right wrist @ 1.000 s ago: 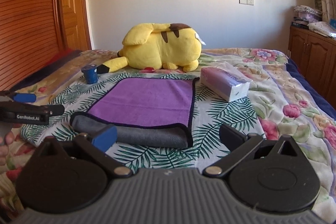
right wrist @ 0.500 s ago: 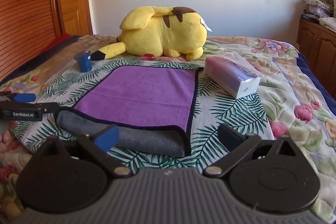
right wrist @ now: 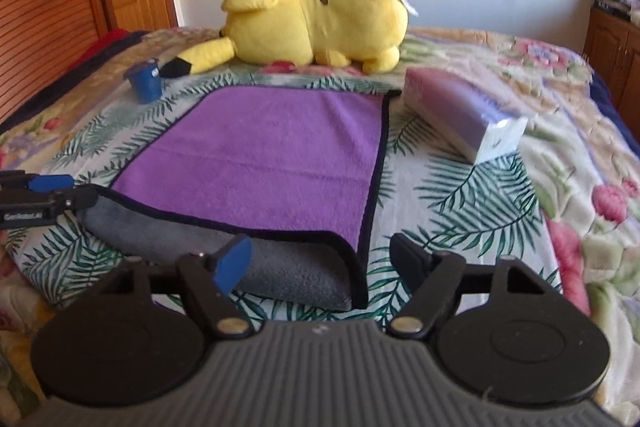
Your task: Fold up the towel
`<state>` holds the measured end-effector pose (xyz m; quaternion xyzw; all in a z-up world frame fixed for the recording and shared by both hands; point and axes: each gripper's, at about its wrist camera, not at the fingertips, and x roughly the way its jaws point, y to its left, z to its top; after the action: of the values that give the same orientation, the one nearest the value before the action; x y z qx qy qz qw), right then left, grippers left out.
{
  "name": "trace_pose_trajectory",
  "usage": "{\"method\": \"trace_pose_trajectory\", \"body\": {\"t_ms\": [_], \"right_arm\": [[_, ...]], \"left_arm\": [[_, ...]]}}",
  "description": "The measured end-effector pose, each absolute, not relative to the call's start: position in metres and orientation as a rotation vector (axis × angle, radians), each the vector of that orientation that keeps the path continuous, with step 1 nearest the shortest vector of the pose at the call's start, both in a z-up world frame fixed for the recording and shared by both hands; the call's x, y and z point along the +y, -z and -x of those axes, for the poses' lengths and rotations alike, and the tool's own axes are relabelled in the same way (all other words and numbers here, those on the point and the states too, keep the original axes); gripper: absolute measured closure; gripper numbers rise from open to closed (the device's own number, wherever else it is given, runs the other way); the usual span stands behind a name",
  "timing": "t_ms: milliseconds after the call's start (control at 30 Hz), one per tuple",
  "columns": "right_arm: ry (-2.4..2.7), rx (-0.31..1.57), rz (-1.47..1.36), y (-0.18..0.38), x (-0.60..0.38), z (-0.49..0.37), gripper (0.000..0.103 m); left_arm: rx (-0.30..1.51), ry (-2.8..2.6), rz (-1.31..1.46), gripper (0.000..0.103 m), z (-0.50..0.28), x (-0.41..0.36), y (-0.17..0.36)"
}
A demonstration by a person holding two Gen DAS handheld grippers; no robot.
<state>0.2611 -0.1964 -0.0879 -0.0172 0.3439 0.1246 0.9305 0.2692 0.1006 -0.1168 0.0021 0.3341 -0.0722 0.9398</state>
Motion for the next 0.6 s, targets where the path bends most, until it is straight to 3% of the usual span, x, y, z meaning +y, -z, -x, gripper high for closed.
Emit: {"method": "trace_pose_trajectory", "body": {"t_ms": [400,600], "right_arm": [[-0.260,0.799,0.046,0.107,-0.198,-0.278,0.036],[-0.274,0.833,0.066,0.110,-0.197,-0.279,0.049]], "left_arm": [[0.768,0.177,0.035,0.072,-0.274,0.105,0.132],[0.773,0.172,0.039,0.081,-0.273,0.106,0.133]]}}
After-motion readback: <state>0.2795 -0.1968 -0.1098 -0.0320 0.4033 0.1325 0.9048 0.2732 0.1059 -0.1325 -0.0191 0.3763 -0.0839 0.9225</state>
